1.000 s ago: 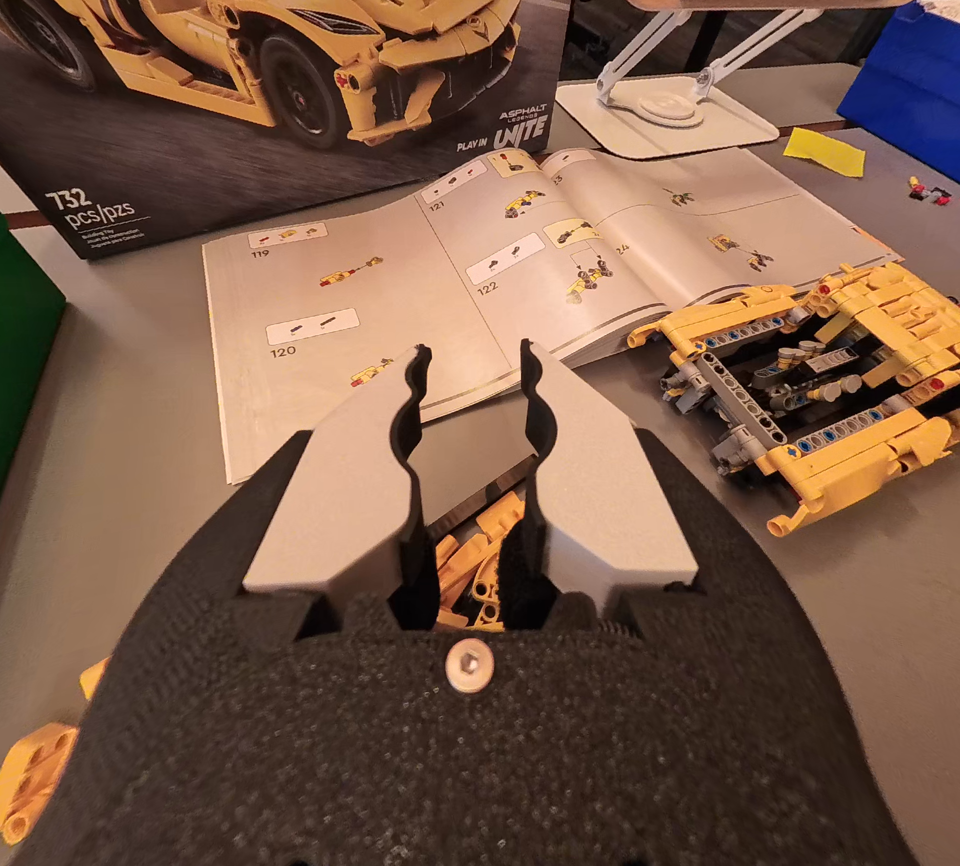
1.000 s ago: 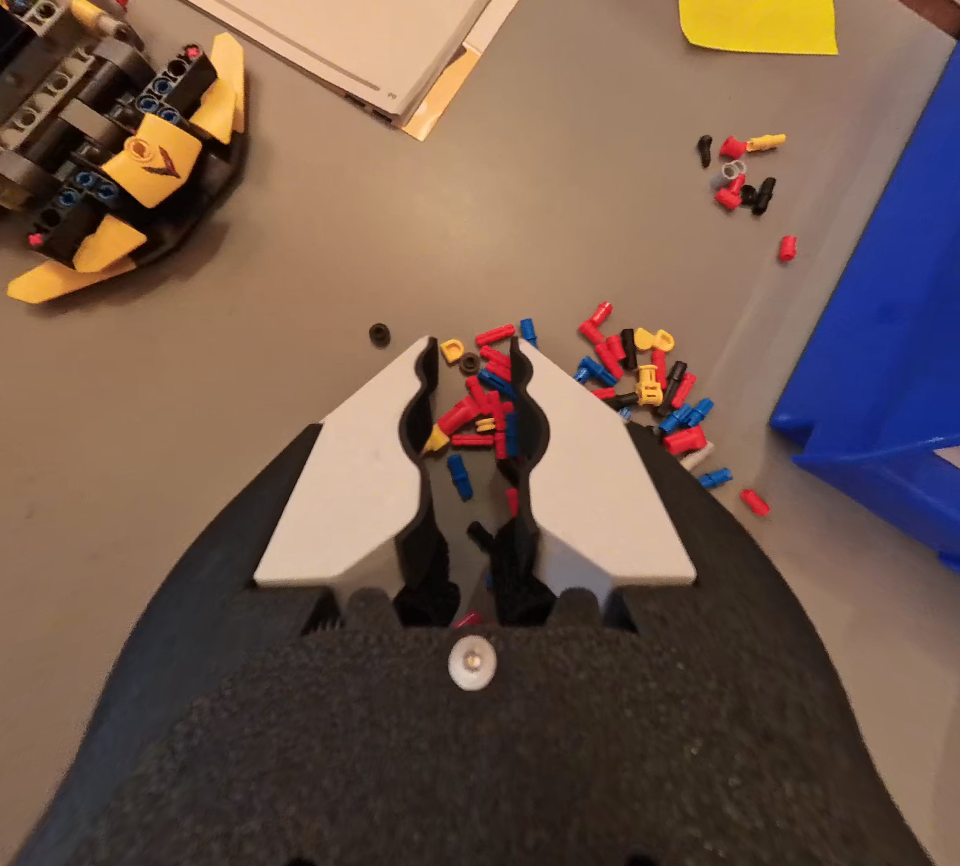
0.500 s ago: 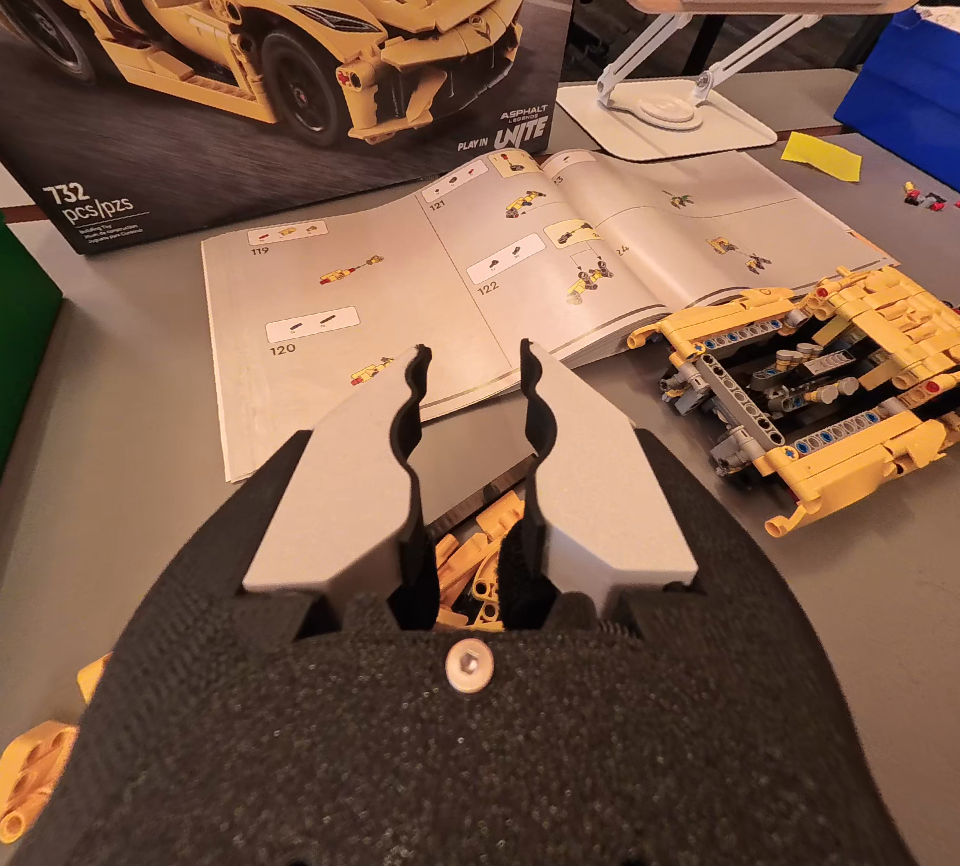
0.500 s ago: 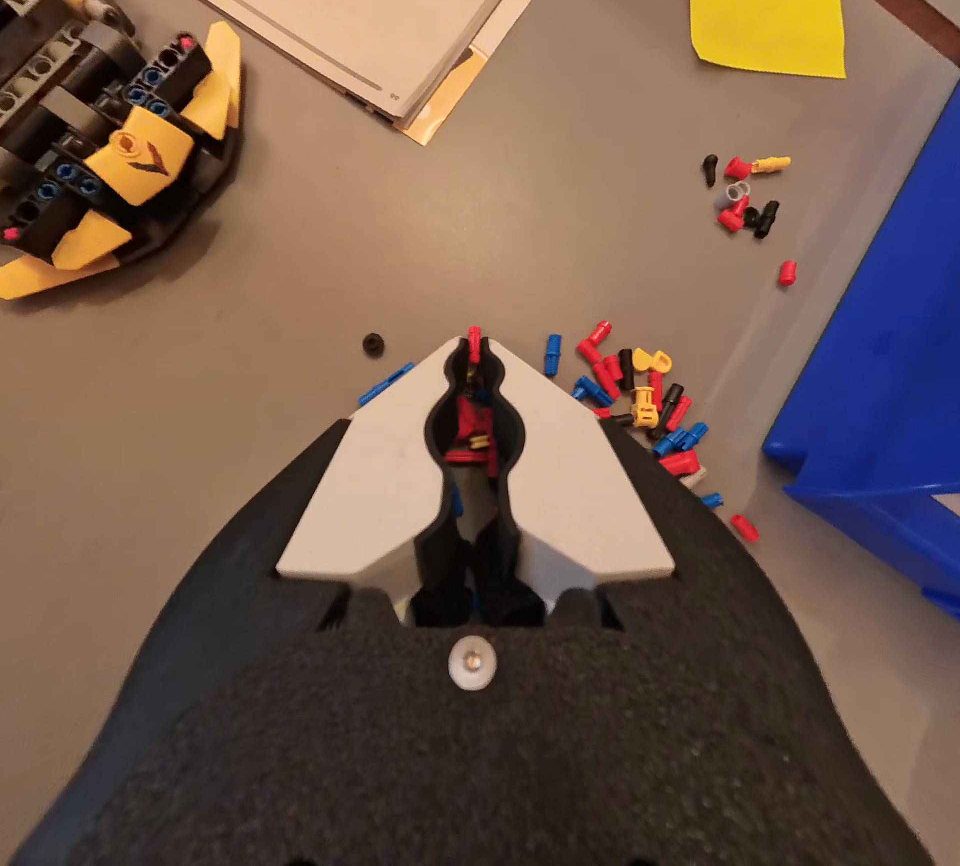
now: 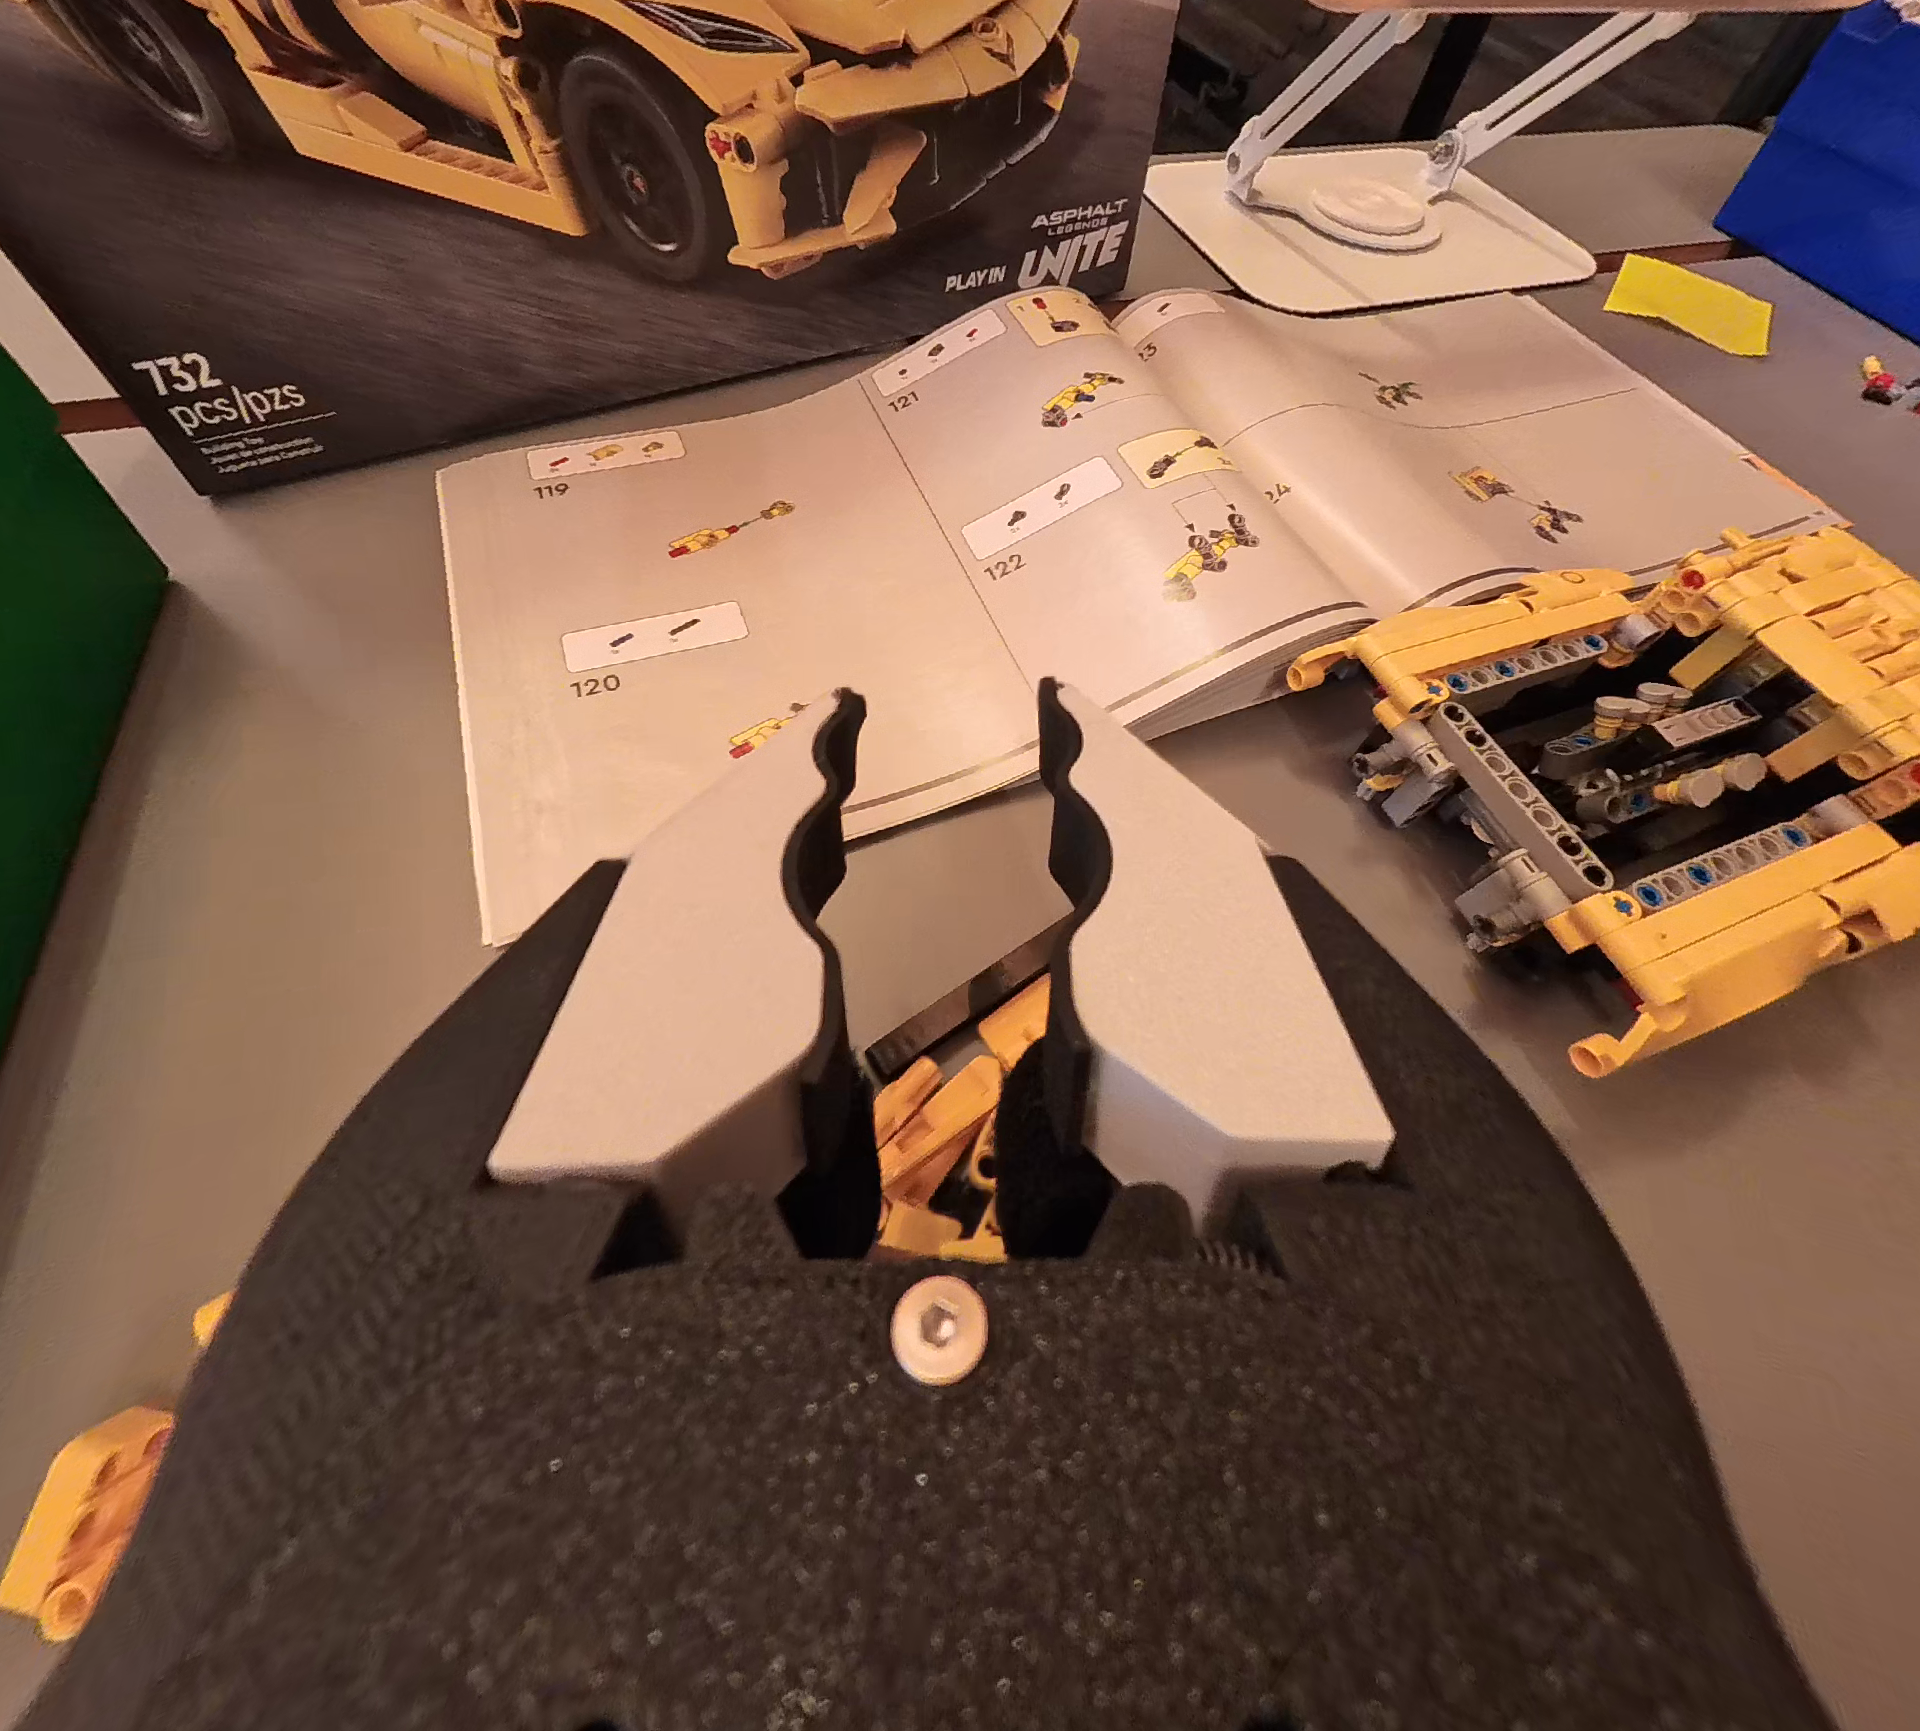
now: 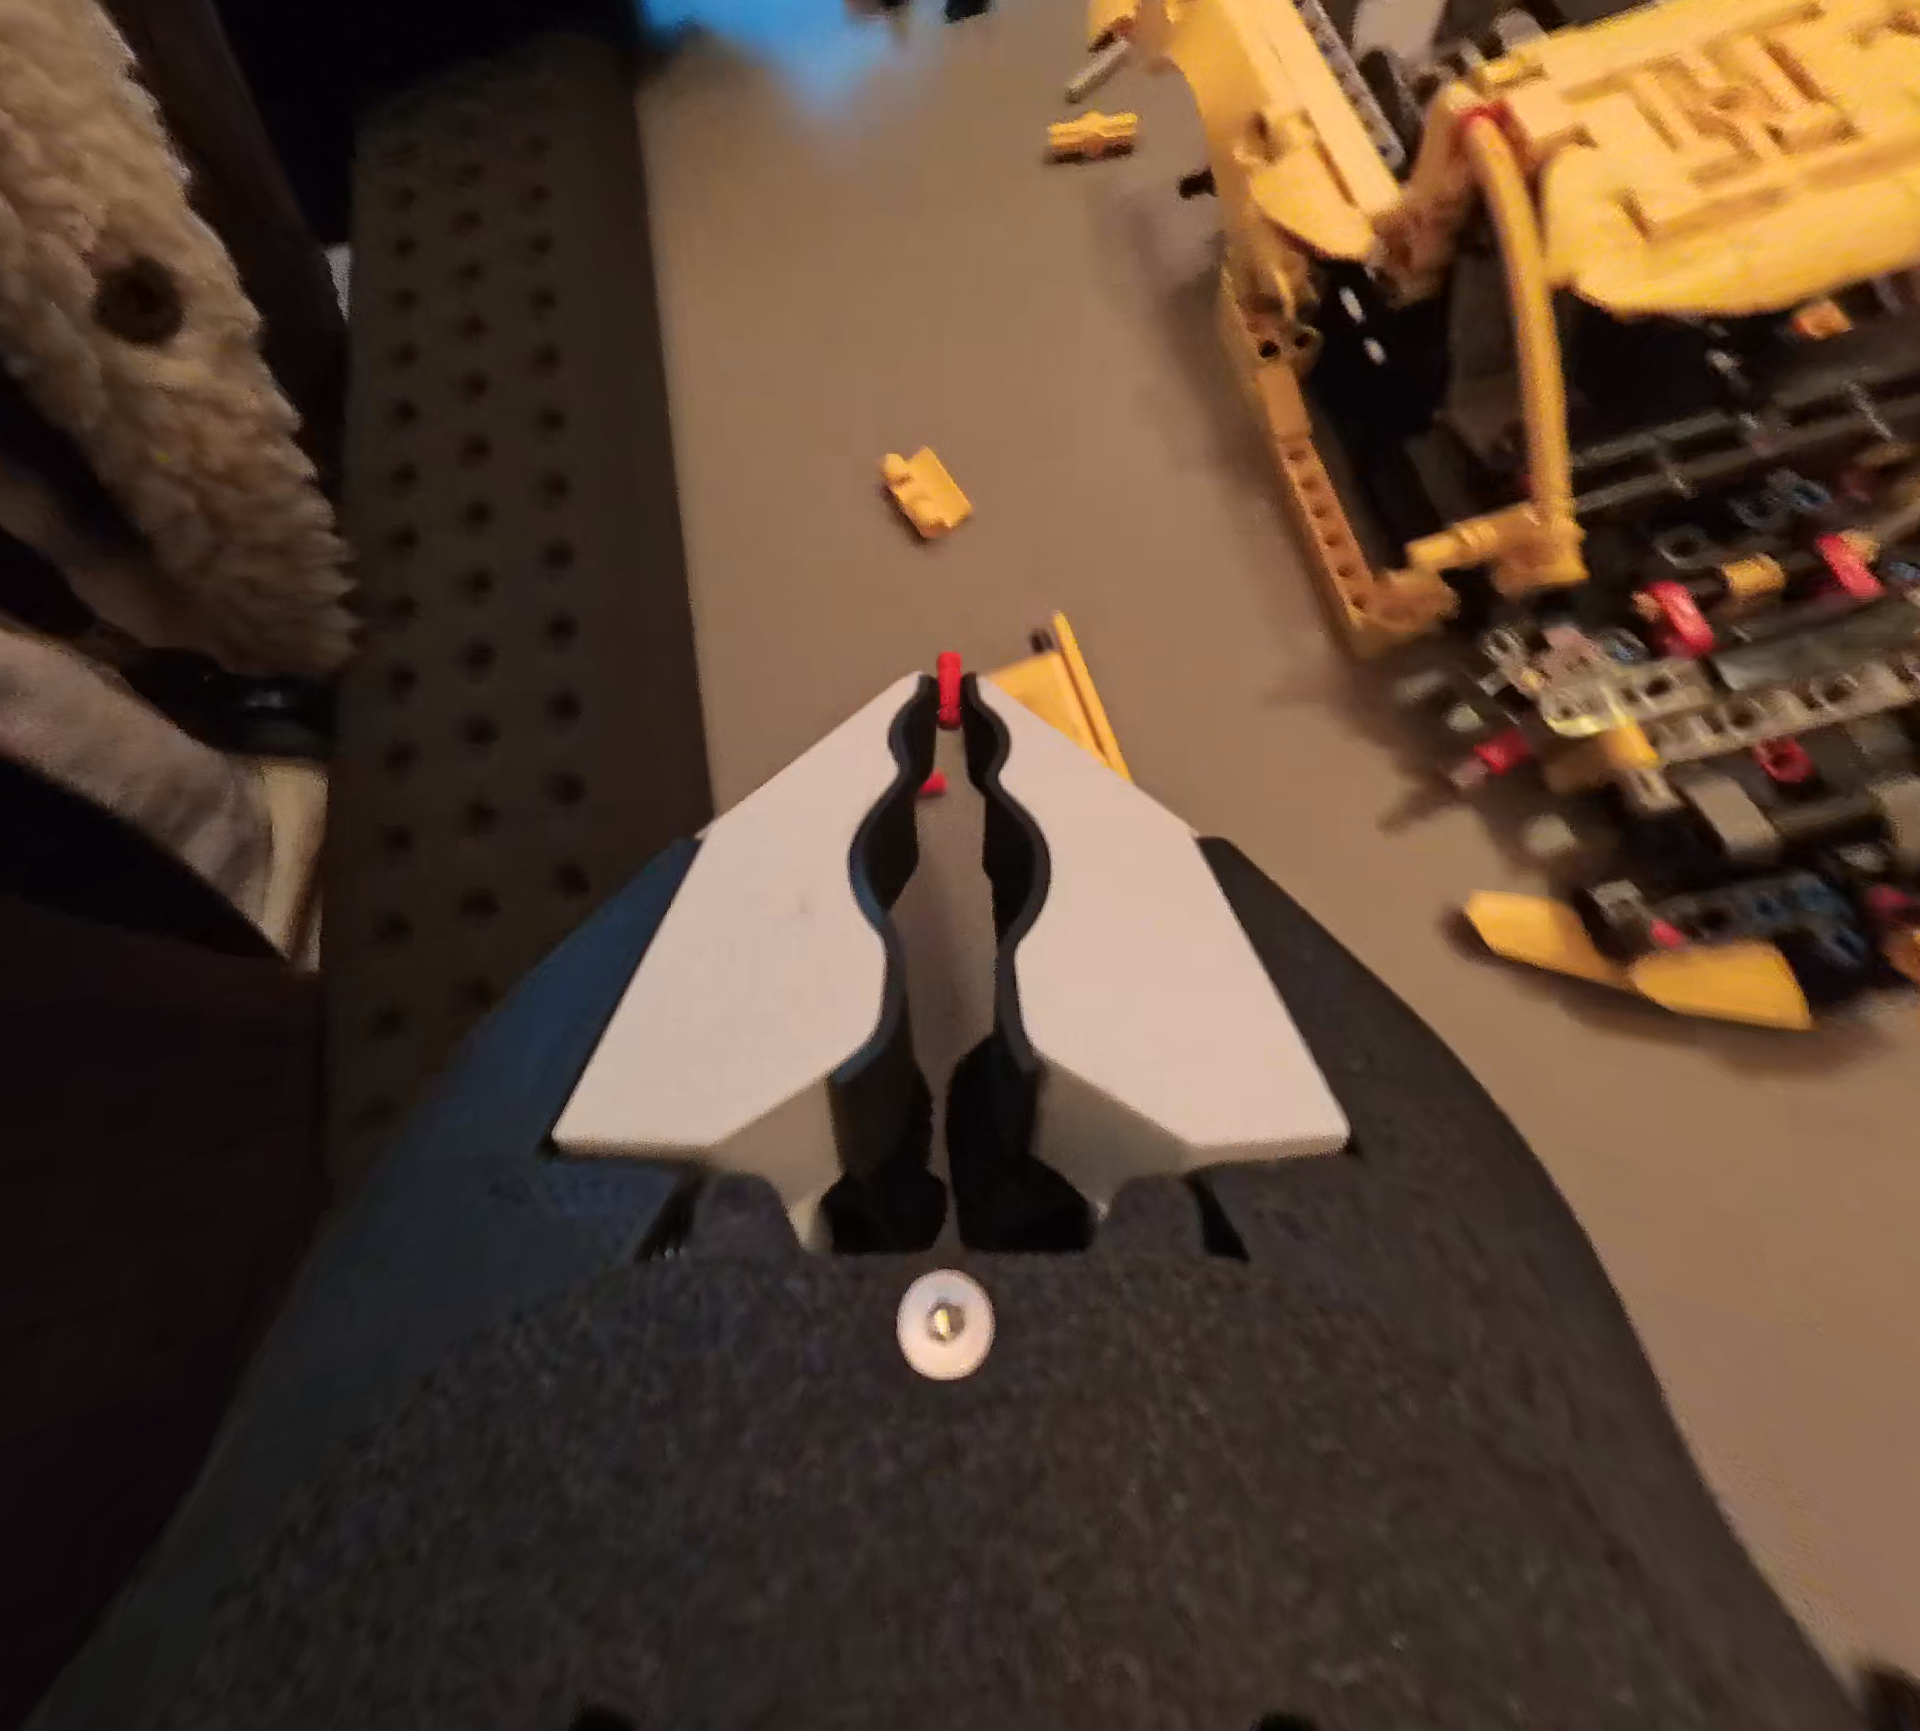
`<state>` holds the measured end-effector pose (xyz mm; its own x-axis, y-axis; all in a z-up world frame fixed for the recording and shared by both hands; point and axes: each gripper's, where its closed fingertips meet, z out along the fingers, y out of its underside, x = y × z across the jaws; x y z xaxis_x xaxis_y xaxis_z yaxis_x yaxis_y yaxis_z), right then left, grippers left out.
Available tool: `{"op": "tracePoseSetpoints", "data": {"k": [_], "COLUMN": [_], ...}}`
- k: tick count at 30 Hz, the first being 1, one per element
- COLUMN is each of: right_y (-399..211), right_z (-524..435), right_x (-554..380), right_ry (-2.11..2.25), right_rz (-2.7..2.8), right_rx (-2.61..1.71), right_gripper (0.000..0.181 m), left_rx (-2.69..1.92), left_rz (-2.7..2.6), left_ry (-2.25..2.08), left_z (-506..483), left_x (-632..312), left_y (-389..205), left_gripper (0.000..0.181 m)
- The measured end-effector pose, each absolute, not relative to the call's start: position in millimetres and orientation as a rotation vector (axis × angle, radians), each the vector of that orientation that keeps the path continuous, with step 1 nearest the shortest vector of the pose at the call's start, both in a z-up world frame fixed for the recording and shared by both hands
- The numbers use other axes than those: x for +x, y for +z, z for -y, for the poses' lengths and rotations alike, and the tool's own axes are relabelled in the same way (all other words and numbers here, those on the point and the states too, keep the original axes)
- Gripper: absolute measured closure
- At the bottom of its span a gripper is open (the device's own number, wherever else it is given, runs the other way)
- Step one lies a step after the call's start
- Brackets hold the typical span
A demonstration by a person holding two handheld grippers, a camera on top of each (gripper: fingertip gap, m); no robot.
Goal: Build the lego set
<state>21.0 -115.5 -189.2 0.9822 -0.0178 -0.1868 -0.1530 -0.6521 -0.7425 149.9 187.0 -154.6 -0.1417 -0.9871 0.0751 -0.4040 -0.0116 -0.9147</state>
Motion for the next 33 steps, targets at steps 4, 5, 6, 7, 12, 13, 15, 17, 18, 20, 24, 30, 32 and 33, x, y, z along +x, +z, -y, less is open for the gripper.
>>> {"op": "tracePoseSetpoints", "data": {"k": [4,5,6,7,12,13,15,17,18,20,24,30,32,33], "right_y": [-205,-212,-218,-222,-232,-232,-232,-230,-226,-213,-181,-172,-180,-185], "right_z": [84,78,74,72,75,75,75,75,75,79,113,249,296,317], "right_x": [9,10,10,10,12,12,12,11,12,14,33,112,136,146], "right_ry": [0.173,0.129,0.088,0.059,0.041,0.042,0.052,0.072,0.079,0.098,0.078,-0.264,-0.386,-0.433], "right_rz": [-0.077,-0.059,-0.031,-0.007,-0.002,-0.003,-0.015,-0.037,-0.056,-0.102,-0.264,-0.696,-0.847,-0.917], "right_rx": [-2.334,-2.366,-2.393,-2.412,-2.464,-2.462,-2.453,-2.433,-2.416,-2.347,-2.19,-2.115,-2.109,-2.109], "right_gripper": [0.177,0.177,0.177,0.177,0.177,0.177,0.176,0.171,0.169,0.169,0.168,0.168,0.168,0.168], "left_rx": [-1.46,-1.459,-1.457,-1.455,-1.464,-1.466,-1.466,-1.465,-1.465,-1.465,-1.471,-1.47,-1.469,-1.469], "left_rz": [-1.625,-1.631,-1.635,-1.637,-1.643,-1.643,-1.646,-1.648,-1.649,-1.651,-1.651,-1.652,-1.651,-1.651], "left_ry": [-1.093,-1.08,-1.07,-1.065,-1.077,-1.078,-1.074,-1.07,-1.07,-1.071,-1.07,-1.062,-1.064,-1.064], "left_z": [-188,-188,-188,-188,-186,-186,-186,-186,-186,-186,-187,-187,-187,-188], "left_x": [149,149,148,148,147,147,147,147,147,147,148,148,149,149], "left_y": [-159,-160,-161,-161,-163,-163,-164,-165,-165,-165,-166,-167,-167,-167], "left_gripper": [0.146,0.146,0.146,0.146,0.146,0.146,0.146,0.146,0.146,0.146,0.146,0.146,0.146,0.146]}}
